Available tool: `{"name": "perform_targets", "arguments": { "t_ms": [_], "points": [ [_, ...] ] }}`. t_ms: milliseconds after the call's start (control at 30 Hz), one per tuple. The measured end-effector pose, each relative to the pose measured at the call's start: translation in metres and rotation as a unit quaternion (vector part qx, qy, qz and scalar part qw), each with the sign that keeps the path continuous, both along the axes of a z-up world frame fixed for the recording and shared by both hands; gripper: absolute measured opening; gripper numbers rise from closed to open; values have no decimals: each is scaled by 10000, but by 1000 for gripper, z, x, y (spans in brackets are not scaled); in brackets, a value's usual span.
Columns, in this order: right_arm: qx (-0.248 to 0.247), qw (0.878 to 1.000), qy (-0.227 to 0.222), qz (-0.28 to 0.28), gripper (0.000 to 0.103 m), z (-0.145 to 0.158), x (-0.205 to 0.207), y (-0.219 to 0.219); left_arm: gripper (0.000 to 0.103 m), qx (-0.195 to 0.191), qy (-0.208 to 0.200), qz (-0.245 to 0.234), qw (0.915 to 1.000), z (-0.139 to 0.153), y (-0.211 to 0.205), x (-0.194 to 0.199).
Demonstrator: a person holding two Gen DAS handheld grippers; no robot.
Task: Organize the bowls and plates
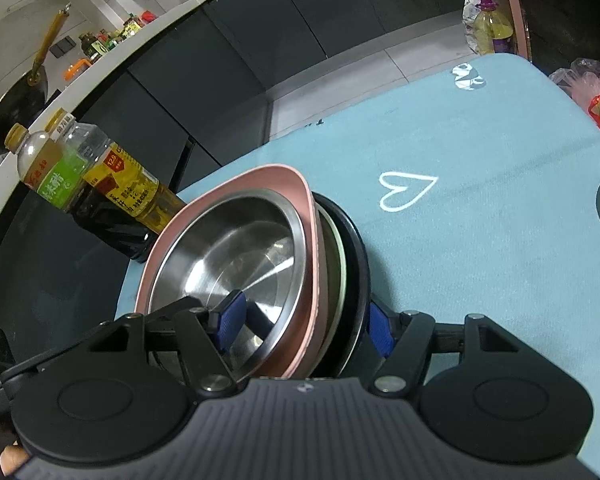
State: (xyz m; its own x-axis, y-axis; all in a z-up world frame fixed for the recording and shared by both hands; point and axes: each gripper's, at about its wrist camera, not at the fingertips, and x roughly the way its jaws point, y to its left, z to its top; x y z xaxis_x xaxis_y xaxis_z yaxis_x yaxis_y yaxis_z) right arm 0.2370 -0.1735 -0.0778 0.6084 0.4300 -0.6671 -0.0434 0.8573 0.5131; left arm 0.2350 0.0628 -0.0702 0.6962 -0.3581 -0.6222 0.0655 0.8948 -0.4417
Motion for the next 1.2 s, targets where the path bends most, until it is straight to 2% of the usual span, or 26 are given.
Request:
{"name": "perform_targets", "arguments": {
  "t_ms": [100, 333, 600, 767, 1000, 1200],
  "points": [
    [-3, 9998, -117, -136, 47, 4, -3, -6, 51, 260, -318, 106, 9991, 10, 1, -8],
    [-85, 9989, -371, -264, 47, 16, -22, -13, 51, 503, -563, 183, 9970, 24, 3, -31],
    [-788, 9875, -1353, -202, 47, 36, -66, 2, 52, 1016, -1064, 150, 9890, 36, -5, -75],
    [-965, 9793, -1778, -74, 47, 45, -86, 9, 53, 1090, -1323, 45, 9852, 43, -10, -100],
    [-1248, 9658, -2273, 7, 47, 54, -120, 19, 53, 1049, -1416, 11, 9843, 46, -9, -131],
    [-1390, 9662, -2169, -118, 47, 56, -144, 24, 53, 1116, -1509, 74, 9822, 49, -9, -161]
  ]
}}
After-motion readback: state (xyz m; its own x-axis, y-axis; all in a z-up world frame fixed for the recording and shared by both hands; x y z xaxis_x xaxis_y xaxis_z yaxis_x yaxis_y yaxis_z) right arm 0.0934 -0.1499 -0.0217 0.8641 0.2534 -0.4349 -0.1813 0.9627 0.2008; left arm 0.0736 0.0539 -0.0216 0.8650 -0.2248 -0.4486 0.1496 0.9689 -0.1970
